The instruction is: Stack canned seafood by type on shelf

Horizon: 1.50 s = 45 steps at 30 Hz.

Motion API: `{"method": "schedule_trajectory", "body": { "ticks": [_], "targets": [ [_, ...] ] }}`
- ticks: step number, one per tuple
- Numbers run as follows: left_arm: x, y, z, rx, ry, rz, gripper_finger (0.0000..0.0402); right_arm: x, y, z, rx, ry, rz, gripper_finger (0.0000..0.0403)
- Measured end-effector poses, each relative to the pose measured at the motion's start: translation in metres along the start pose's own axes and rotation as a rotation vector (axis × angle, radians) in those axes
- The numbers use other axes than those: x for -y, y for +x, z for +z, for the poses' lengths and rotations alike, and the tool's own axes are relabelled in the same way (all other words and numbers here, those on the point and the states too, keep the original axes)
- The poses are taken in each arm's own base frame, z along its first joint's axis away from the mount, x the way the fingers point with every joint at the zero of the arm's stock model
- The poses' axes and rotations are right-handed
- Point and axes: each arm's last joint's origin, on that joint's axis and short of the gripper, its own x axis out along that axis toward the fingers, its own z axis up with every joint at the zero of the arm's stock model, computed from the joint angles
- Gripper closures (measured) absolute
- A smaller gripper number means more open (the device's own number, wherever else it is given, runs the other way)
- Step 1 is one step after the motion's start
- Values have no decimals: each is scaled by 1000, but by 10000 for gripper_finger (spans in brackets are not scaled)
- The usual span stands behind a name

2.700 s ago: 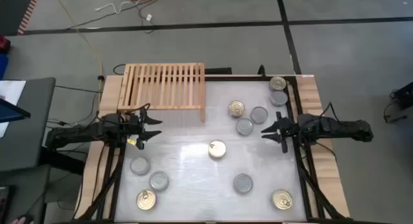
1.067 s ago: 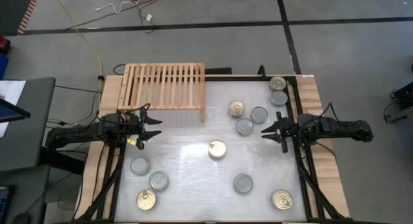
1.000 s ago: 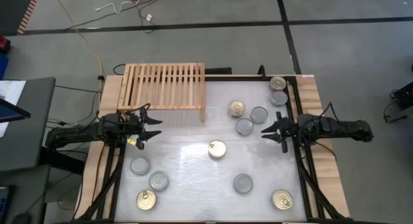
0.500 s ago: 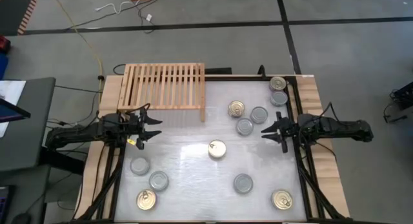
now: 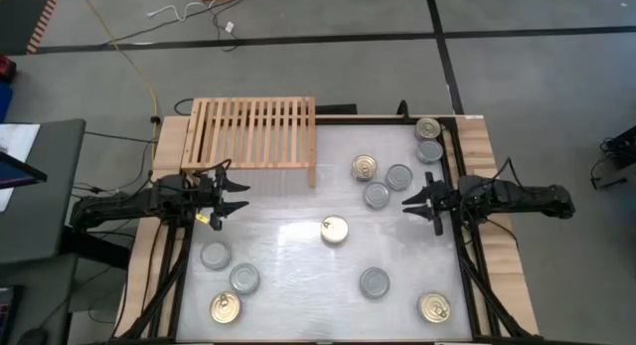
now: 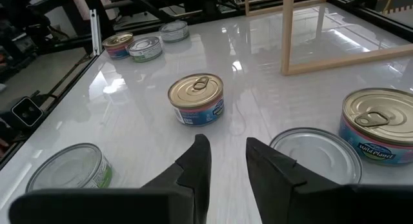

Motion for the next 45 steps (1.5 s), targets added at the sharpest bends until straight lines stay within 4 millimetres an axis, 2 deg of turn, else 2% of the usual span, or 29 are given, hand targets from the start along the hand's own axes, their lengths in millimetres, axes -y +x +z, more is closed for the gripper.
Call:
{"method": "schedule_trajectory", "body": {
  "ticks": [7, 14, 18, 23, 30, 37, 45],
  "targets": [
    [0, 0, 0, 0, 0, 0, 203, 0, 0, 1, 16, 0, 3, 277],
    [0, 0, 0, 0, 0, 0, 203, -2, 2, 11, 158, 0, 20, 277],
    [0, 0, 0, 0, 0, 0, 203, 0, 3, 15, 247, 8, -44, 277],
    [0, 0, 0, 0, 0, 0, 203, 4, 3, 15, 267, 22, -171, 277],
    [0, 0, 0, 0, 0, 0, 203, 3, 2, 17, 291, -38, -179, 277],
    [0, 0, 0, 0, 0, 0, 203, 2, -1, 28, 407, -72, -175, 277],
    [0, 0, 0, 0, 0, 0, 203, 3, -3, 34, 459, -80, -249, 277]
  ]
}}
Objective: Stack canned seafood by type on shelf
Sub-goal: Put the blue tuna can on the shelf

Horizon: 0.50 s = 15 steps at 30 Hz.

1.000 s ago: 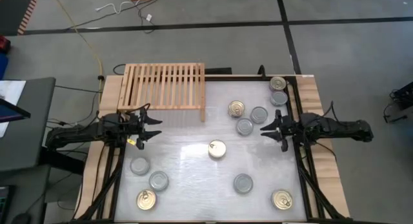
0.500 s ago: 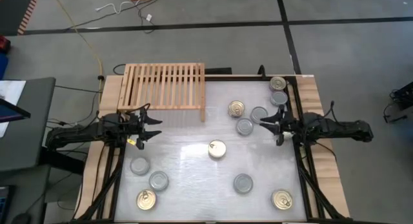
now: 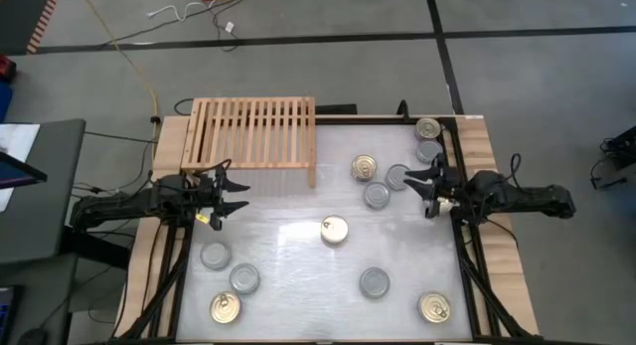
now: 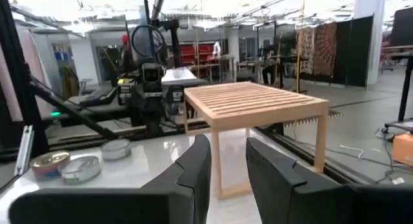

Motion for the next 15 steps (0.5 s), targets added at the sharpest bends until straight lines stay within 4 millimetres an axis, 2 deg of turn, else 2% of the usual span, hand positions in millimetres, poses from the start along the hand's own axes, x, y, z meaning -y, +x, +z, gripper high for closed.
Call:
{"method": "schedule_trajectory", "body": {
  "ticks": [5, 10, 15],
  "targets": [
    [0, 0, 0, 0, 0, 0, 203, -2, 8, 10, -63, 33, -18, 284],
    [0, 0, 0, 0, 0, 0, 203, -7, 24, 16, -244, 31, -44, 308],
    [0, 0, 0, 1, -1, 0, 203, -14, 45, 25, -441, 108, -92, 335]
  ]
}}
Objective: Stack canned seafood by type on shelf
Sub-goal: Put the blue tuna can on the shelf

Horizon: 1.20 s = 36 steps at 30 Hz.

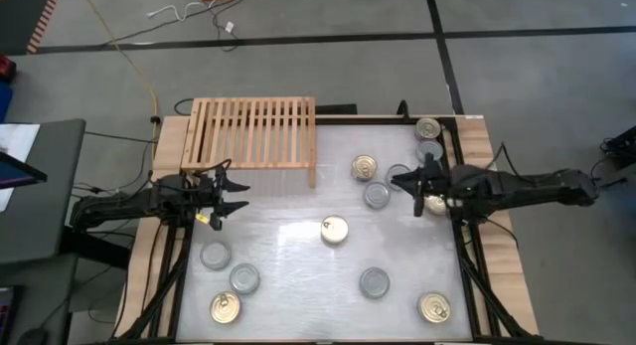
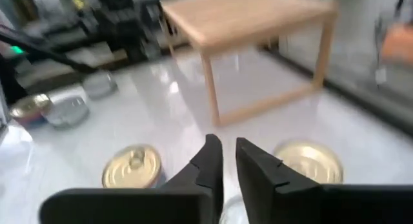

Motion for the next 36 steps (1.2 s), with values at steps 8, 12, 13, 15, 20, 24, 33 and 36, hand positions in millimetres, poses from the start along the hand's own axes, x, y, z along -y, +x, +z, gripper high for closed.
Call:
{"method": "schedule_trajectory", "body": {
  "ticks": [8, 12, 13, 15, 20, 24, 33, 36],
  "targets": [
    [0, 0, 0, 4, -103, 1, 203, -14, 21, 10, -328, 202, -137, 382],
    [0, 0, 1, 6, -163, 7, 203, -27, 33, 5, -434, 238, -167, 390],
    [0, 0, 0, 6, -173, 8, 203, -30, 35, 4, -452, 250, -172, 388],
    [0, 0, 0, -2, -197, 3, 205, -37, 40, 1, -496, 262, -188, 383],
    [4, 2, 1, -23, -231, 0, 232, -53, 45, 0, -577, 249, -206, 378],
    [9, 4, 6, -52, -235, -8, 247, -61, 50, -1, -592, 235, -196, 382],
    [25, 17, 12, -164, -196, 40, 251, -64, 54, -4, -604, 244, -208, 375],
    [32, 22, 21, -173, -176, 58, 251, -64, 54, -4, -603, 245, -207, 379]
  ]
}}
